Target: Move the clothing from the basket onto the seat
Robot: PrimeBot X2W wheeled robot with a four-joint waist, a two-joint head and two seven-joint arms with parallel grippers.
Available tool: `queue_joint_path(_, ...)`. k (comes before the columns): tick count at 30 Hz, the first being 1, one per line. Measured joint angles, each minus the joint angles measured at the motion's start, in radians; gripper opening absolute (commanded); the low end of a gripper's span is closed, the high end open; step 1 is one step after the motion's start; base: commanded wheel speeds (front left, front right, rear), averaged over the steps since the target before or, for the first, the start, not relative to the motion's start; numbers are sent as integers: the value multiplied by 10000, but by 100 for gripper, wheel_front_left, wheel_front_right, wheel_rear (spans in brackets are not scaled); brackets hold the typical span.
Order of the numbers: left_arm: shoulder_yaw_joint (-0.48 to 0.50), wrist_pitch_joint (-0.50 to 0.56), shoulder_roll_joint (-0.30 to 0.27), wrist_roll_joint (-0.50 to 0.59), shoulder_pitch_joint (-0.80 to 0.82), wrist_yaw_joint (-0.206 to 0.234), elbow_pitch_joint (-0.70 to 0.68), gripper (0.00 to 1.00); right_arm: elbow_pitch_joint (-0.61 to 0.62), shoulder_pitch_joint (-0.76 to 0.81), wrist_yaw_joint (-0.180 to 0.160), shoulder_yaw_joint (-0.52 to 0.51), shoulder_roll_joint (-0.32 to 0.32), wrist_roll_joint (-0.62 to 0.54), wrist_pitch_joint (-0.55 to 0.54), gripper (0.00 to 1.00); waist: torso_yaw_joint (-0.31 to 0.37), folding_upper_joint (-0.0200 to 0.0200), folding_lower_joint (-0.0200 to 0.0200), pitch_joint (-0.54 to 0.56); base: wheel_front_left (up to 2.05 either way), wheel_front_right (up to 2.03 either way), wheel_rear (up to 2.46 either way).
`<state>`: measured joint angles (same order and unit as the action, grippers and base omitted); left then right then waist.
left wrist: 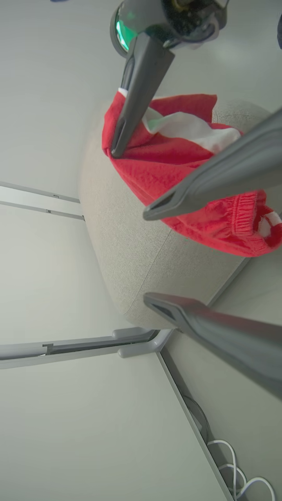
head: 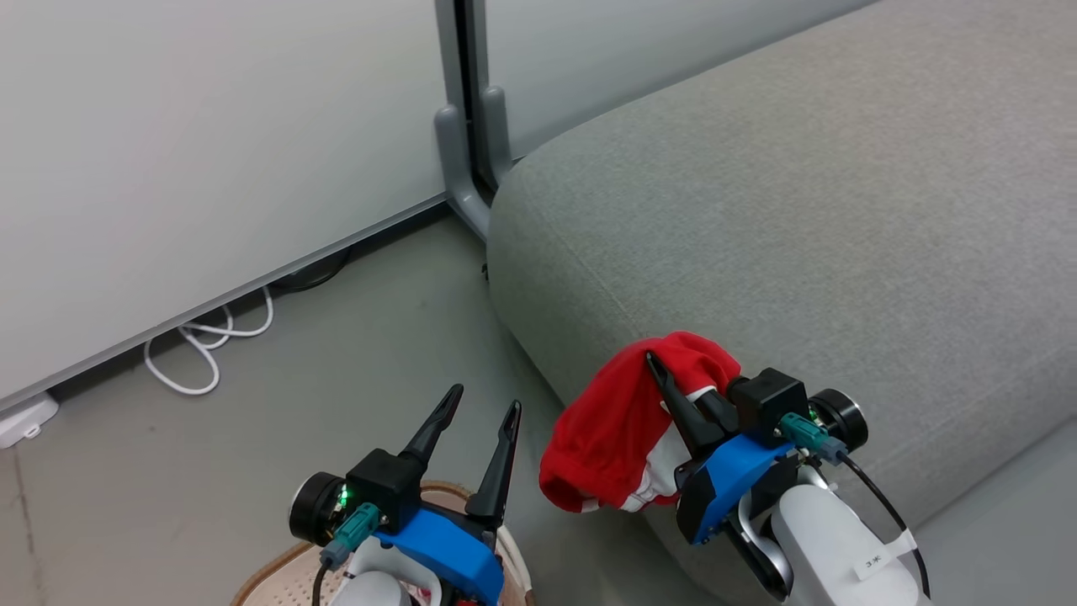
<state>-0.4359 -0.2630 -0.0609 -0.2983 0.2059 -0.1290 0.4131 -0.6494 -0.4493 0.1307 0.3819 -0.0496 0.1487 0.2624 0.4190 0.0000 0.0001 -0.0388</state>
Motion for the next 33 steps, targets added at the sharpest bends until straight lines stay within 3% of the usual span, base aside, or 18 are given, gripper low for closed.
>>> queue_joint_path(13,58,2,-4,-8,1,0,38,100,54,148,0,56,0,113,0,0,782,0,0,2,0,0,0)
queue_joint_path(25,10,2,-56,-19,11,0,36,100,48,143,0,-44,-2,134,0,0,761,0,0,-122,0,0,0)
queue_joint_path(33,46,0,-261,113,186,0,-240,100,-180,-784,0,-907,-6,512,0,0,636,0,-1,-619,0,0,0)
